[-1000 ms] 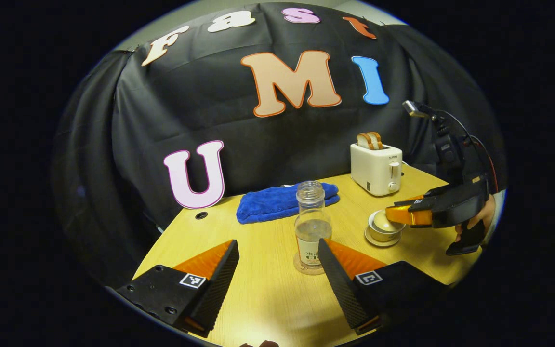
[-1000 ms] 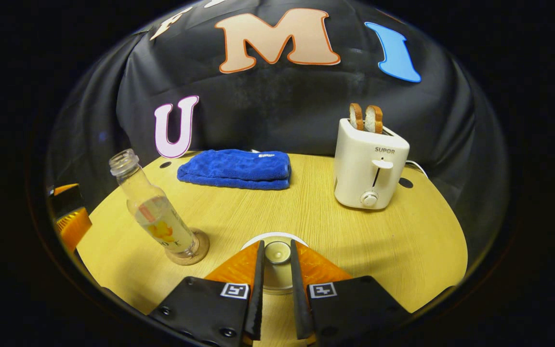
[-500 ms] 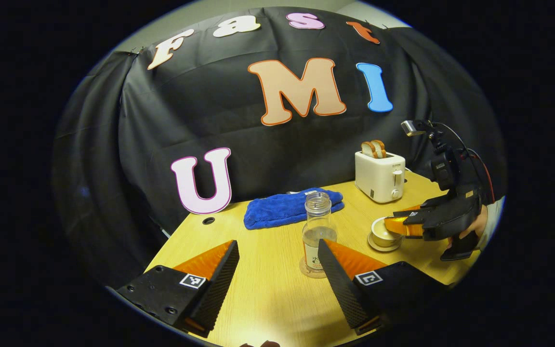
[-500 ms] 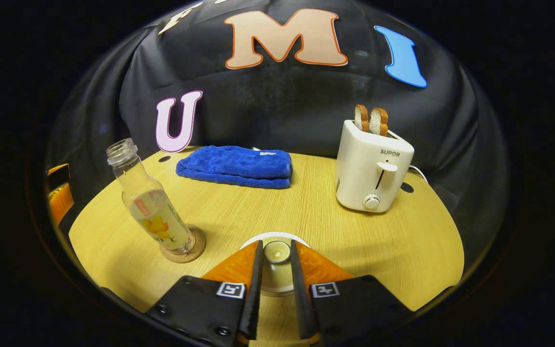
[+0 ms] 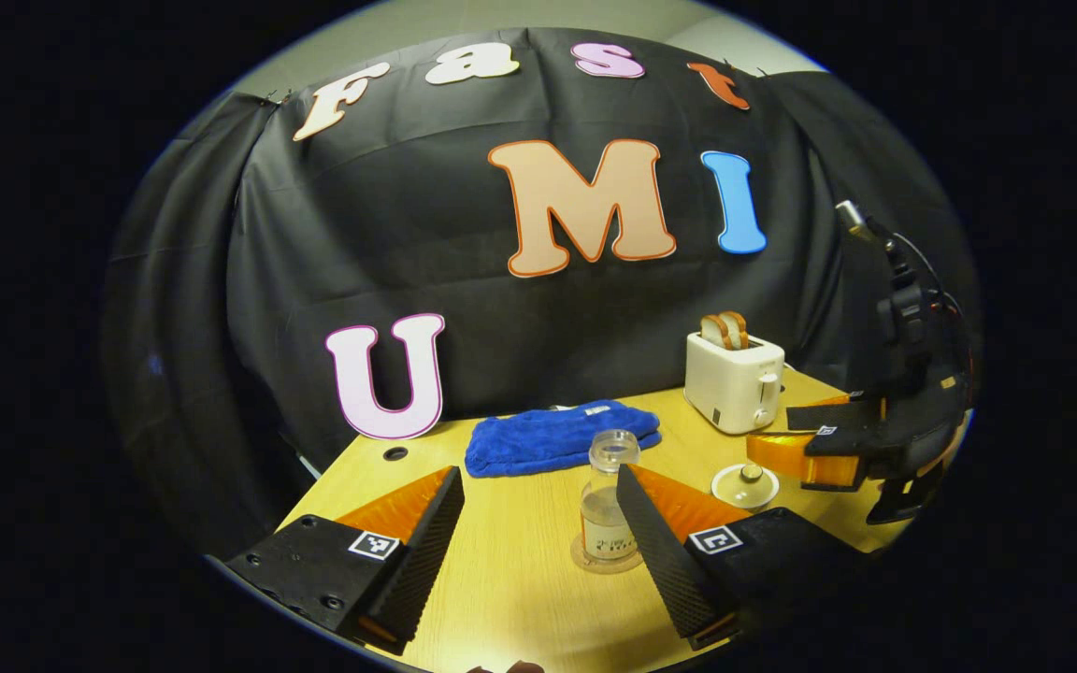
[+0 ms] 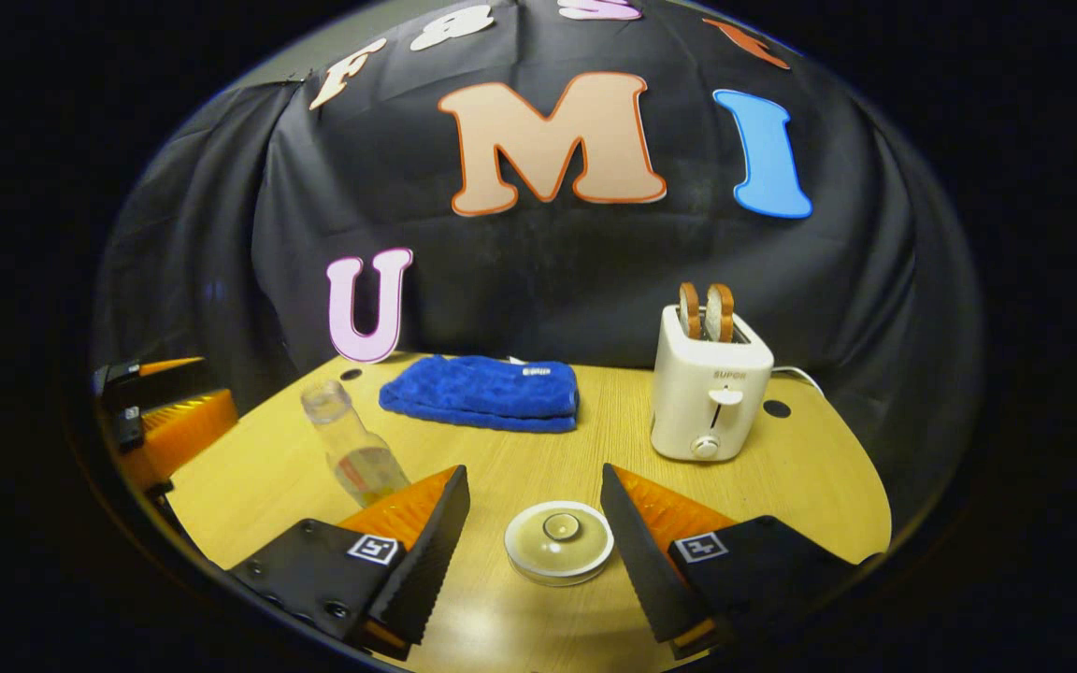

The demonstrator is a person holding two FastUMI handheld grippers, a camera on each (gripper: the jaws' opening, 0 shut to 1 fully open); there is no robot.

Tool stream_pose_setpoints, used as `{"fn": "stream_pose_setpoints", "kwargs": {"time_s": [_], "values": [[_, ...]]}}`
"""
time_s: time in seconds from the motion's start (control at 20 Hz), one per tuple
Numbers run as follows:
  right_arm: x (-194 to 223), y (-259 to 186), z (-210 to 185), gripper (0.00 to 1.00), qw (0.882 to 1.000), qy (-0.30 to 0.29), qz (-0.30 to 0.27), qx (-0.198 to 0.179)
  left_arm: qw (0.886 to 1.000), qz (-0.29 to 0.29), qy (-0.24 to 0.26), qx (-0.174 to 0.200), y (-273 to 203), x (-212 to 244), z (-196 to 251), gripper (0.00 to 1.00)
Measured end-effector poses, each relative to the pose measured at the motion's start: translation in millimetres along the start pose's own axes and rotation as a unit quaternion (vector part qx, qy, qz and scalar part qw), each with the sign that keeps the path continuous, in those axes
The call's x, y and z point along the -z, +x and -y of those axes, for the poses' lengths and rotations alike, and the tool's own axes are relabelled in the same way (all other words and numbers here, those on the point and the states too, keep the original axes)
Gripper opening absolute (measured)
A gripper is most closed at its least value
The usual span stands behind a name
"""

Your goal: Open the teacup lid with one hand, grasp the water bottle and pour water into the teacup with the other hand; after pouring, place the water bottle on the coaster and then close the teacup lid.

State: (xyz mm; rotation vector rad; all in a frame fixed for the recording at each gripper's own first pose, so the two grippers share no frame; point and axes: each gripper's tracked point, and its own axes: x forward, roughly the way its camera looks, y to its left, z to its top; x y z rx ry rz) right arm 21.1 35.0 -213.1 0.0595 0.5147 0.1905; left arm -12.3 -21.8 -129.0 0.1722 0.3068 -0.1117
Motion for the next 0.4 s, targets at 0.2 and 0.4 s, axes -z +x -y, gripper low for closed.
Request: {"fn": "stream_pose_setpoints", "kwargs": {"time_s": [0.2,0.4], "values": [[-49,-34,3,0.89,0.998,-0.011,0.067,0.018,1.0,0.02,-0.015,0.003,2,-21,-3,0.95],[-78,-69,12,0.9,0.992,-0.024,0.118,0.041,0.998,0.049,-0.025,-0.006,-1,-45,-10,0.95]]}}
